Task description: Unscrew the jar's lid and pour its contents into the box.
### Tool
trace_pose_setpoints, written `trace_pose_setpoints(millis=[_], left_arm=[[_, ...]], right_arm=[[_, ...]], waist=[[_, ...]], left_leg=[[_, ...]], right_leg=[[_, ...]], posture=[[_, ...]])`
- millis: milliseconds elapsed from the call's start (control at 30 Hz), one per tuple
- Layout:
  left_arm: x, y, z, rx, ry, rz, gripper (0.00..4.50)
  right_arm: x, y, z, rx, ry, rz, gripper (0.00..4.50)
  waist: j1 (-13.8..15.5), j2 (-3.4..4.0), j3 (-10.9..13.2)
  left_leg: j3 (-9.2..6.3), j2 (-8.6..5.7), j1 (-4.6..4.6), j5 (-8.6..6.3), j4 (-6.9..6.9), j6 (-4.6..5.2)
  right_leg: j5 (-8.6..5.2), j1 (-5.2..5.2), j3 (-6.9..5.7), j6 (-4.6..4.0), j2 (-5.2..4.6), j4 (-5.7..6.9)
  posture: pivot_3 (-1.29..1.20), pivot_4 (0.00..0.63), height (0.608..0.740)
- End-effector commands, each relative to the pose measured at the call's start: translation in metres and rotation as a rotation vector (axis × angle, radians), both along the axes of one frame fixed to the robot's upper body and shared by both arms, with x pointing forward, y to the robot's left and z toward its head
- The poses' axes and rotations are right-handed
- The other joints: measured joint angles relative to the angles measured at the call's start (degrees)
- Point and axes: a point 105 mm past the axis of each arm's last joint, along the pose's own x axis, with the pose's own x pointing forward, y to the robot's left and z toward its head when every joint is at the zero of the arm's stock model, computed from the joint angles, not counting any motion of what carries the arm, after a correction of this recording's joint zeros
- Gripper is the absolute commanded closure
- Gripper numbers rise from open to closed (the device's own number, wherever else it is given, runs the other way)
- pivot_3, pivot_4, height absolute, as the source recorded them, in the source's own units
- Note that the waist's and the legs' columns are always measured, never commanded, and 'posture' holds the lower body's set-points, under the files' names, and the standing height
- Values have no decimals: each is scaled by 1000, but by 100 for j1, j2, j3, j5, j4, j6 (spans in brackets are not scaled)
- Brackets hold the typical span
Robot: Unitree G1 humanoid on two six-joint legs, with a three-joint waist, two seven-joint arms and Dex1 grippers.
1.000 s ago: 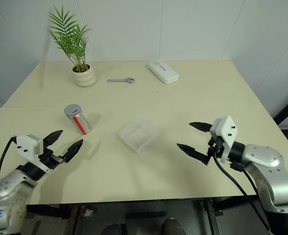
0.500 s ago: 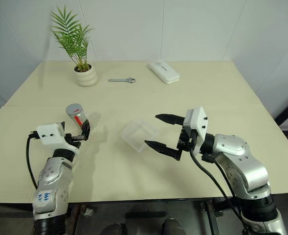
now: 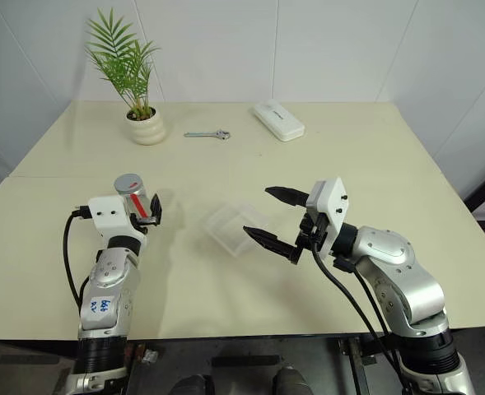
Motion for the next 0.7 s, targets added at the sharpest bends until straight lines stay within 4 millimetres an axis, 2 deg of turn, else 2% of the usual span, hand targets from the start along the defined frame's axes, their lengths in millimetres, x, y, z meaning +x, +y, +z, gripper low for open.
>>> trace_pose_setpoints(millis=[33,400,500,633,700], left_arm=[[5,8,8,30,-30,44,0],[26,4,-1,14,0,66,0],[27,4,1,26,-2,72,604],[25,5,0,22,-3,71,1776],[24,6,0,21,-5,72,1899]], right_arm=[[-3,-5,12,17,-60,-27,10],[-2,-11,9,32,-40,-59,10],[-1,-11,8,31,-33,-60,0],[0,-11,5,28,-23,-59,0],[0,-10,5,29,-20,-59,0]], waist=[[0,0,0],[-3,0,0],[0,0,0],[0,0,0],[-3,0,0]], left_leg=[[0,0,0,0,0,0],[0,0,-2,1,-5,-2],[0,1,-1,3,-8,-5],[1,0,-2,9,-8,-16],[1,0,-2,9,-8,-16]], right_leg=[[0,0,0,0,0,0],[1,0,-2,1,1,-7],[1,-1,-2,1,1,-8],[1,0,-2,1,0,-11],[1,0,-2,1,1,-10]], posture=[[0,150,740],[0,150,740],[0,150,740],[0,150,740],[0,150,740]])
